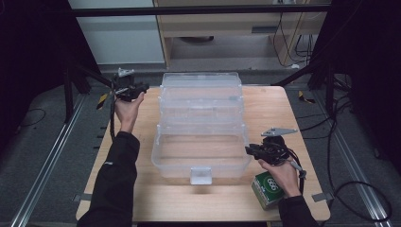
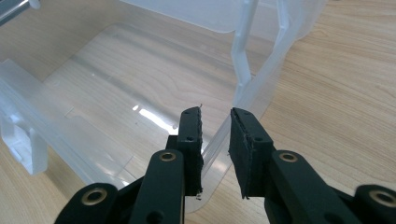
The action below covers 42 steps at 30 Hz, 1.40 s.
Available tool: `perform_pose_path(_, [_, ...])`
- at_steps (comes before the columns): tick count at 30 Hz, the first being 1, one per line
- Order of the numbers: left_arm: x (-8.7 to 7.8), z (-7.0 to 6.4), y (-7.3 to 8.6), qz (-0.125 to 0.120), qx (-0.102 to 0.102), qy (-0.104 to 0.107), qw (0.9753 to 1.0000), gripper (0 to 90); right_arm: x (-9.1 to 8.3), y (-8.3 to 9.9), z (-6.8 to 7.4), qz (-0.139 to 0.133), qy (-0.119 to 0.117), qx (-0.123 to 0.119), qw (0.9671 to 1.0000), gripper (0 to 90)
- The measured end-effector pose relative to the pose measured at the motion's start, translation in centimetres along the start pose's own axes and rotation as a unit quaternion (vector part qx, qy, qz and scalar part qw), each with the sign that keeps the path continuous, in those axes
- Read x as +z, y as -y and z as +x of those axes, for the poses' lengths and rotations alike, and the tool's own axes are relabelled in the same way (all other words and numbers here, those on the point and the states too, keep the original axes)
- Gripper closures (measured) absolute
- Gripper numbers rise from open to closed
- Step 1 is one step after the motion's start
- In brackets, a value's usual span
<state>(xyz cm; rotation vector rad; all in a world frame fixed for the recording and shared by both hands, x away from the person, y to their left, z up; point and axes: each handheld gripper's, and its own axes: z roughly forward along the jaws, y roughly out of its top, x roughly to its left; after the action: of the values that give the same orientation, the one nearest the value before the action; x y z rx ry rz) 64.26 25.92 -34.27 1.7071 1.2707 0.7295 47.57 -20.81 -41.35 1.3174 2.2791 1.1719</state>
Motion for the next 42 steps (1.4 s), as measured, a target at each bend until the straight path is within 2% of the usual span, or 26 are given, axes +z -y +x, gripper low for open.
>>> perform_pose_path(2, [-1.2,0.1,0.4,0.002,0.009,0.003,1.0000,65.2,0.0,-0.1,0.1,0.004,0.001,0.002,1.0000,74.1])
perform_pose_path(4, [-3.1,0.2,1.2,0.002,0.013,0.015,0.9998,62.8,0.0,-0.2,0.2,0.008,0.003,0.000,1.0000,74.1])
perform_pose_path(6, [-4.6,0.0,2.0,-0.005,0.020,0.020,0.9996,61.2,0.0,-0.3,0.2,0.011,0.006,-0.004,0.9999,74.1])
perform_pose_path(10, [-7.2,-0.5,3.8,0.000,0.005,0.055,0.9985,57.6,0.0,-0.4,0.2,0.015,0.009,-0.008,0.9998,74.1])
perform_pose_path(11, [-7.8,-0.9,4.6,0.001,0.009,0.058,0.9982,57.4,0.0,-0.4,0.2,0.015,0.008,-0.005,0.9998,74.1])
perform_pose_path(13, [-8.7,-1.5,5.8,0.016,0.029,0.048,0.9983,55.9,0.0,-0.4,0.2,0.016,0.006,0.001,0.9998,74.0])
perform_pose_path(16, [-9.6,-2.2,7.4,0.029,0.026,0.060,0.9975,55.2,0.1,-0.3,0.1,0.013,0.006,0.005,0.9999,74.0])
perform_pose_path(18, [-10.4,-3.0,8.7,0.041,0.034,0.066,0.9964,54.6,0.1,-0.3,0.2,0.014,0.010,0.004,0.9999,74.0])
perform_pose_path(24, [-11.2,-4.8,11.2,0.068,0.048,0.093,0.9922,54.5,0.1,-0.3,0.4,0.012,0.016,0.003,0.9998,74.1])
perform_pose_path(26, [-11.1,-5.2,11.9,0.071,0.051,0.092,0.9919,55.5,0.1,-0.3,0.4,0.011,0.016,0.004,0.9998,74.1])
perform_pose_path(28, [-10.7,-5.6,12.4,0.092,0.055,0.100,0.9893,56.9,0.1,-0.3,0.4,0.011,0.017,0.002,0.9998,74.1])
perform_pose_path(29, [-10.6,-5.8,12.6,0.091,0.054,0.103,0.9890,58.1,0.1,-0.3,0.5,0.011,0.018,0.001,0.9998,74.0])
perform_pose_path(31, [-10.4,-6.3,13.0,0.101,0.052,0.116,0.9868,60.1,0.1,-0.3,0.5,0.012,0.021,-0.002,0.9997,74.0])
perform_pose_path(36, [-10.1,-7.2,13.6,0.117,0.068,0.122,0.9834,67.2,0.1,-0.3,0.6,0.010,0.023,-0.006,0.9997,74.0])
perform_pose_path(42, [-10.1,-7.5,13.6,0.117,0.074,0.116,0.9836,69.6,0.2,-0.3,0.6,0.011,0.026,-0.004,0.9996,74.1])
